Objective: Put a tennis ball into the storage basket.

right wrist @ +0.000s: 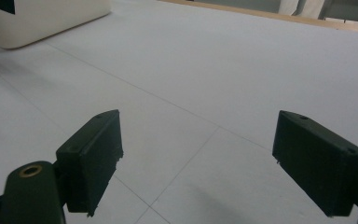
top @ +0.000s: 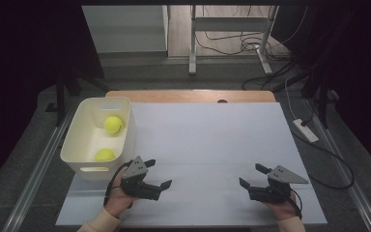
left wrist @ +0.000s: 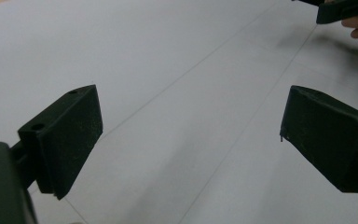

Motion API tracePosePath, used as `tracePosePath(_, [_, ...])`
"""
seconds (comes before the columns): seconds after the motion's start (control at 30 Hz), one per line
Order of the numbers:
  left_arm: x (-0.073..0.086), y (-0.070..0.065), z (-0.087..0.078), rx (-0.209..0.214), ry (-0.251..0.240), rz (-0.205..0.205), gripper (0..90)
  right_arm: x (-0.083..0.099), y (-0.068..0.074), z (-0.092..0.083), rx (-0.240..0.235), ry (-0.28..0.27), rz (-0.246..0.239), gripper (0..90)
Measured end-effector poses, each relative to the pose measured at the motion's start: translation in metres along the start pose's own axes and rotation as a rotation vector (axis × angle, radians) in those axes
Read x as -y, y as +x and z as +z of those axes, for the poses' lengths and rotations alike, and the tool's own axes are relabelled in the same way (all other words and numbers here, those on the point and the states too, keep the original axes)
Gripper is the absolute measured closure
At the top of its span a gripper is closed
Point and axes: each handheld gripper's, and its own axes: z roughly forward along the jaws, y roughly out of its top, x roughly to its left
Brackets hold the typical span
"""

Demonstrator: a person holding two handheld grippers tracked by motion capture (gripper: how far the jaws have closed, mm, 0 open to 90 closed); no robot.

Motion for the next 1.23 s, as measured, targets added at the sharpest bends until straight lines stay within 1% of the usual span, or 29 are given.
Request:
tracePosePath(0.27, [0.019, 0.003, -0.005, -0.008, 0.025, 0.004, 5.8, 0.0, 0.0, 0.001, -0.004, 0.005, -0.005, 15.6])
tracePosePath(0.3, [0.021, 0.004, -0.006, -0.01, 0.027, 0.008, 5.8, 0.001, 0.001, 0.001, -0.005, 0.005, -0.005, 15.6])
tracePosePath(0.47, [0.03, 0.006, -0.009, -0.011, 0.033, 0.004, 5.9, 0.001, 0.001, 0.001, -0.013, 0.007, -0.009, 15.5])
tracePosePath(0.77, [0.033, 0.012, -0.013, -0.024, 0.031, -0.005, 6.0, 0.001, 0.002, 0.003, -0.029, 0.019, -0.01, 15.4])
tracePosePath(1.23, [0.033, 0.012, -0.014, -0.026, 0.026, -0.007, 5.9, 0.002, 0.002, 0.004, -0.042, 0.023, -0.016, 15.4])
